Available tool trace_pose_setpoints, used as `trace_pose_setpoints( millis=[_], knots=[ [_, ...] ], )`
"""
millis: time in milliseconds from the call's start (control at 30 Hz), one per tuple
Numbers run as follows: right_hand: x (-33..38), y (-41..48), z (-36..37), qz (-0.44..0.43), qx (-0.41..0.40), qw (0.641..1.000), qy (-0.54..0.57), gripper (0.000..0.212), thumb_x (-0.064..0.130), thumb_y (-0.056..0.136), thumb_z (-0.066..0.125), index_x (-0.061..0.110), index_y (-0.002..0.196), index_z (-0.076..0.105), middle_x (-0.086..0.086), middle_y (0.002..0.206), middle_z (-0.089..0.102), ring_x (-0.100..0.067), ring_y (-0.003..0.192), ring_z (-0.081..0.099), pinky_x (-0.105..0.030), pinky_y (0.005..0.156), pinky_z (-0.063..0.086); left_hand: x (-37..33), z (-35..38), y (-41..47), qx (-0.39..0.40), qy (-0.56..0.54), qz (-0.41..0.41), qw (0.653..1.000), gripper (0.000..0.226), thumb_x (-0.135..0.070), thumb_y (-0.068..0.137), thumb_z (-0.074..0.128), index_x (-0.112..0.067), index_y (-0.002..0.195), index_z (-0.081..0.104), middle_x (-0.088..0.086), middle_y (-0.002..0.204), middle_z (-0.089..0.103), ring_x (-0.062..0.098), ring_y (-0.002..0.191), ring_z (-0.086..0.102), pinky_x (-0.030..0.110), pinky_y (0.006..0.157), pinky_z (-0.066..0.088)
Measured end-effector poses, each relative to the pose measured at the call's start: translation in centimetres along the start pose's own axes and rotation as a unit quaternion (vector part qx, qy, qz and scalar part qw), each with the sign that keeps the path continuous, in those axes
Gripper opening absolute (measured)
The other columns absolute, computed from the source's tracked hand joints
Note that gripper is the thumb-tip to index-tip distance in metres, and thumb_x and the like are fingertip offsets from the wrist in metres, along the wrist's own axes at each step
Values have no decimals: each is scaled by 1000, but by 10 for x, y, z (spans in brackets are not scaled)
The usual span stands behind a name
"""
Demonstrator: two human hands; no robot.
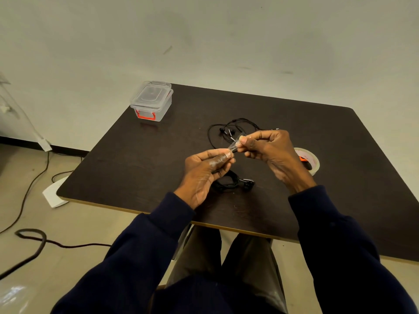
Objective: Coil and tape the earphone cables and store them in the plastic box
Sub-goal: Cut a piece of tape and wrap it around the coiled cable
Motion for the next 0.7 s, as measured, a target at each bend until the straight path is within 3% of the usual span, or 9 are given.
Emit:
trace_pose_setpoints(
  millis=[333,567,700],
  knots=[
    [-2,4,-8,-12,5,997,-79,16,9,87,79,-6,87,75,-15,77,78,-15,64,72,-20,60,58,-4,0,3,-2,190,45,981,6,1,87,76,-1,92,78,14,81,76,17,72,71,30,76,60],
    [-3,5,-7,-17,11,994,-112,14,2,86,78,-11,90,74,-14,73,77,-15,59,72,-20,59,60,-1,-2,1,-30,238,41,970,5,-3,87,76,-7,88,78,9,78,76,18,73,70,42,85,60],
    [-2,7,-7,-38,-20,992,-120,12,3,86,79,-8,86,75,-12,71,77,-16,59,73,-22,60,61,-7,5,4,-38,239,42,969,4,-2,87,76,-5,88,78,9,74,75,16,69,69,36,80,60]
  ],
)
Point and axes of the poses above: each hand's wrist, its own y-axis towards the middle knuckle, its own z-axis out of the palm, x = y × z, the point moved 1 cm from there along y, towards the middle knuckle
